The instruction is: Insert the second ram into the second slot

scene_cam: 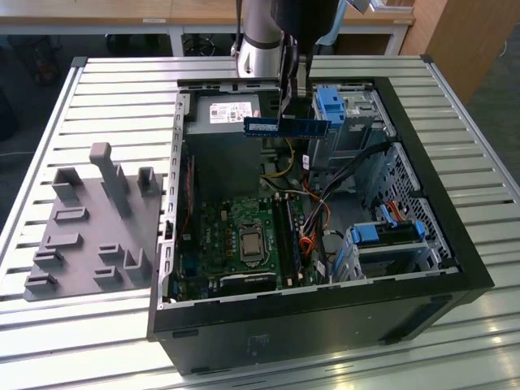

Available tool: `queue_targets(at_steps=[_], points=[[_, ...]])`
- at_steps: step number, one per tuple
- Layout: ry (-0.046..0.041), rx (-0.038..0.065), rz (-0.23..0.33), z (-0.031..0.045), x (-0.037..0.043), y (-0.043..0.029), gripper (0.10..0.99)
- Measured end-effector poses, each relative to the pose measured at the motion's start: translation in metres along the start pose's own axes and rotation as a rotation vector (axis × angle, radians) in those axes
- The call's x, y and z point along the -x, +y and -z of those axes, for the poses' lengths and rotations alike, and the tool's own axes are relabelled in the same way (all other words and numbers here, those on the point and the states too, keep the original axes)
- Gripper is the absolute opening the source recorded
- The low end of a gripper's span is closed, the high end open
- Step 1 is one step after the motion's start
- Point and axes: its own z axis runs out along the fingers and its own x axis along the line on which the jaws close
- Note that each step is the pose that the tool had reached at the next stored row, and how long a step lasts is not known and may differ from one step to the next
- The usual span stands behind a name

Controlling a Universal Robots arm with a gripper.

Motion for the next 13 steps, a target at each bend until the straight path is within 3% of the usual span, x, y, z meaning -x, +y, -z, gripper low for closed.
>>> queue_targets(at_steps=[13], points=[[-0.0008,0.0,-0.023,0.0,0.0,0.0,0.137]])
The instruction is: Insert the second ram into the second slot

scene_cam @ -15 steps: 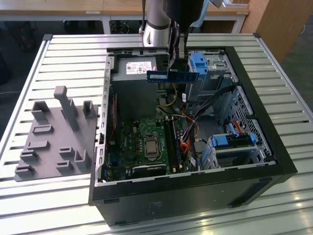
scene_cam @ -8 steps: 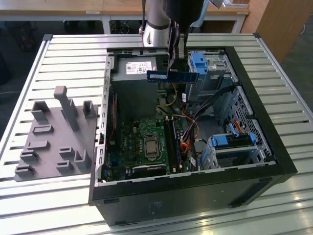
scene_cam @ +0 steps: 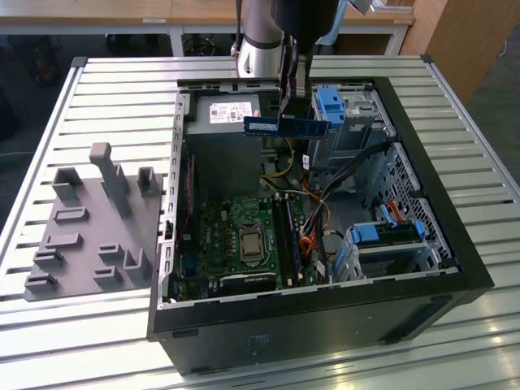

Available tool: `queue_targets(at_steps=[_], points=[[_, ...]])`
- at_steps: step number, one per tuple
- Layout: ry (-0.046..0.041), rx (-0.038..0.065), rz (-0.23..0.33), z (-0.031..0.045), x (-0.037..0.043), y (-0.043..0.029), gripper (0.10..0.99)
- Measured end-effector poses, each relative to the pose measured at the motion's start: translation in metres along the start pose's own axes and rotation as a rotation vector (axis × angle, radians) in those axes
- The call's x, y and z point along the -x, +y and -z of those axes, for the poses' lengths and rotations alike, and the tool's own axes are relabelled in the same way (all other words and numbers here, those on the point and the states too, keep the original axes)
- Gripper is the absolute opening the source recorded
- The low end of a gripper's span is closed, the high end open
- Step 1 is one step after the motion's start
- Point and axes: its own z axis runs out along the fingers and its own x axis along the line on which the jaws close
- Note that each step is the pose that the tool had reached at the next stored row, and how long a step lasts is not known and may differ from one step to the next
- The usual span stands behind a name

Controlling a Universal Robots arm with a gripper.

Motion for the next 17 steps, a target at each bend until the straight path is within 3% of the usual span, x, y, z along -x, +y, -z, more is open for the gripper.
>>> queue_targets(at_steps=[17], points=[[-0.0011,0.0,-0.028,0.0,0.0,0.0,0.137]])
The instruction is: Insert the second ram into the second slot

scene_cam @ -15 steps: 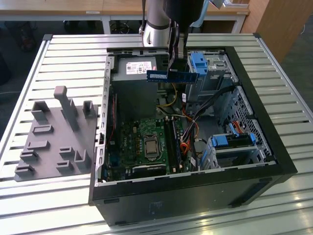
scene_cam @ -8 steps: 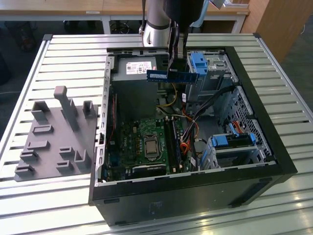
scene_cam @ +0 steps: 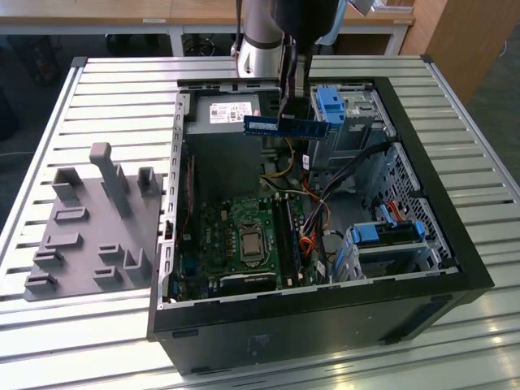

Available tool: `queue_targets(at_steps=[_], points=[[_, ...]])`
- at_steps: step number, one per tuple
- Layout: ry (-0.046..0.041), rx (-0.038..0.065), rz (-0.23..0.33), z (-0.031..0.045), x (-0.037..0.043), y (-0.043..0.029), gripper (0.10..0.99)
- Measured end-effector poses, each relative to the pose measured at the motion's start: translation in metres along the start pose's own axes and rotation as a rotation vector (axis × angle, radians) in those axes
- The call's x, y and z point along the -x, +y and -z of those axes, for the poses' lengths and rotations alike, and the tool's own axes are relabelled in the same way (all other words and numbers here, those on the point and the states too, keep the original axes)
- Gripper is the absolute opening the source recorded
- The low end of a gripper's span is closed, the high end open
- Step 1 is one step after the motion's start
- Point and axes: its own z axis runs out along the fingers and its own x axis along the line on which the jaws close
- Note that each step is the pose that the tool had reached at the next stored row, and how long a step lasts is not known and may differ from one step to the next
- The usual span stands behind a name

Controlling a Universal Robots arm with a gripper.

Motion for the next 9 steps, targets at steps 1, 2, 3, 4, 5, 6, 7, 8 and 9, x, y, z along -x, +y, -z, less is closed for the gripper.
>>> queue_targets(at_steps=[1,2,3,4,5,6,7,8,9], points=[[-0.0001,0.0,-0.002,0.0,0.0,0.0,0.137],[-0.0001,0.0,-0.003,0.0,0.0,0.0,0.137],[-0.0002,0.0,-0.005,0.0,0.0,0.0,0.137],[-0.0002,0.0,-0.006,0.0,0.0,0.0,0.137],[-0.0003,0.0,-0.008,0.0,0.0,0.0,0.137],[-0.0003,0.0,-0.009,0.0,0.0,0.0,0.137],[-0.0004,0.0,-0.011,0.0,0.0,0.0,0.137],[-0.0005,0.0,-0.012,0.0,0.0,0.0,0.137],[-0.0004,0.0,-0.014,0.0,0.0,0.0,0.137]])
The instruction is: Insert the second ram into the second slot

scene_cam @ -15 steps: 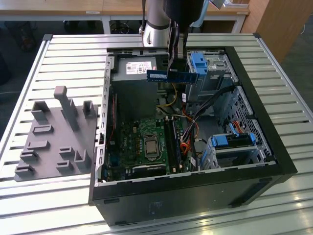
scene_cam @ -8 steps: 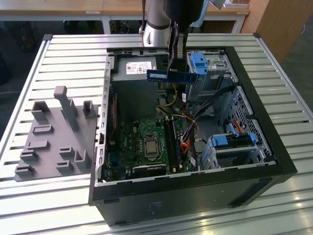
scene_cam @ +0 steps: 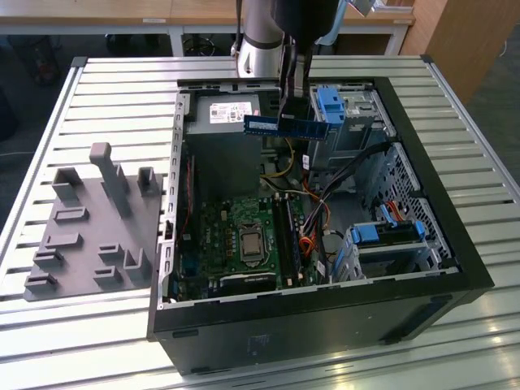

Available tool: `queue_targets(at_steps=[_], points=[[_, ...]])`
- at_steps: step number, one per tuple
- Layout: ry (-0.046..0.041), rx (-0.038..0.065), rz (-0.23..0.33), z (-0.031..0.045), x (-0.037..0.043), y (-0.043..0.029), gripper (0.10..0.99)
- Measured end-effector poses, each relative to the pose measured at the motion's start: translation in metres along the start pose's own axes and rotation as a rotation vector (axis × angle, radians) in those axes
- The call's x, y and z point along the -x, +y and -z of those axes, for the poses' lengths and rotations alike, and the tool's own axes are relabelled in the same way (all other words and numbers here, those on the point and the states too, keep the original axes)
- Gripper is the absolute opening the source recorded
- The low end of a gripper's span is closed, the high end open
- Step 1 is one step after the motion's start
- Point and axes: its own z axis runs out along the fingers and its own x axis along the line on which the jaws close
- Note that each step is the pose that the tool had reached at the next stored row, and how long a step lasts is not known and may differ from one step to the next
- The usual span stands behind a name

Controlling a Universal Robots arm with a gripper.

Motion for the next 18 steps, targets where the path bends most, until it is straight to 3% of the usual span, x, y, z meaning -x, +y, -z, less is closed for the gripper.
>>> queue_targets(at_steps=[18], points=[[-0.0016,-0.001,-0.04,0.0,0.0,0.0,0.137]])
